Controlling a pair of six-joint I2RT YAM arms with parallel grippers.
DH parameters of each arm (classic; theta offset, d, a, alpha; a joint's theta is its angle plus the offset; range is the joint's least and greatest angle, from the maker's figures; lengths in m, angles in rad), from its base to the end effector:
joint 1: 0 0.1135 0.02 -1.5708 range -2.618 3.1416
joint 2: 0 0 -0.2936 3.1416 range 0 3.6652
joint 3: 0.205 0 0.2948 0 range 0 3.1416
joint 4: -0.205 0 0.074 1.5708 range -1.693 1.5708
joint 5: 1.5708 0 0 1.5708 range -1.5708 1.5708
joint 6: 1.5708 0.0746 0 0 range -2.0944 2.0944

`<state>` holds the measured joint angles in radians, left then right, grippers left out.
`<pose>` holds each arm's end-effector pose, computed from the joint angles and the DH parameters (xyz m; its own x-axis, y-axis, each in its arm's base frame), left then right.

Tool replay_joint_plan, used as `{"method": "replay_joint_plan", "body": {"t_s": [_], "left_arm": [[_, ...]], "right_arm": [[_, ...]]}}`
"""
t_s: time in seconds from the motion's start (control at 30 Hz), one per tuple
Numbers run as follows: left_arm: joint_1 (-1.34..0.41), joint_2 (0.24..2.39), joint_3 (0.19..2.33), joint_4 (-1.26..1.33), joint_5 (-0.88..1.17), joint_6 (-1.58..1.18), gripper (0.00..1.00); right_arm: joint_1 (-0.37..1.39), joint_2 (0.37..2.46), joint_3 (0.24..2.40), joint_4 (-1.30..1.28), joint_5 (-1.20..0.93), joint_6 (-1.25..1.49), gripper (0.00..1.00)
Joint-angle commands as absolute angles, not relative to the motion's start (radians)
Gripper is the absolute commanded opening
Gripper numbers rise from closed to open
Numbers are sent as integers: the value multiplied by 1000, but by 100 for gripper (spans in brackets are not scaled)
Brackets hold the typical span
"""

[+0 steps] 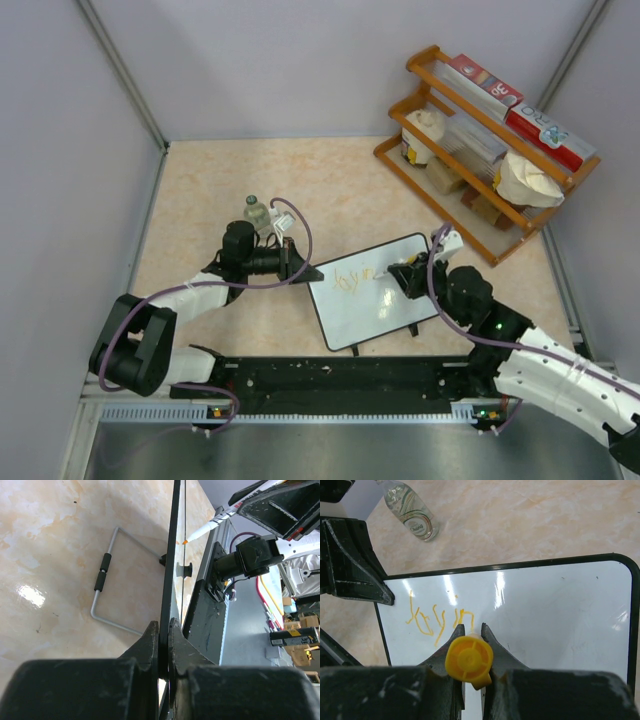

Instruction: Write a sentence on the whiteboard

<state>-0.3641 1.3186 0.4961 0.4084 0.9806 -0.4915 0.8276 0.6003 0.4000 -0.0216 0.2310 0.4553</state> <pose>0.2516 -0.1622 0.1806 -0.7604 0.0087 -0.6493 0.6239 0.2873 -0.7268 0.1584 0.1472 0.2485 -0.3825 0.2164 -0.8983 -0.4425 0.8105 0.3837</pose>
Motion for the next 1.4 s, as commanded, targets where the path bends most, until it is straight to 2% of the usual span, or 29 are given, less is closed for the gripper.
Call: {"method": "replay_joint_plan", "body": {"t_s": [0.0,0.27,0.83,1.07,1.2,1.37], "left_arm": [[-360,1350,469,336,844,-351,0],[-361,1350,469,337,844,-351,0],[-360,1348,468,341,845,-353,0],[-360,1353,469,342,848,-354,0],[-360,1350,469,344,848,-354,0],[-360,1344,465,345,847,-354,0]], "right_arm": [[816,537,468,-38,215,456,0],[816,561,540,-51,213,430,0],[782,598,551,-52,157,428,0],[675,586,545,-46,5,459,0],[548,572,531,-40,-116,494,0],[499,572,511,-43,-152,497,0]]}}
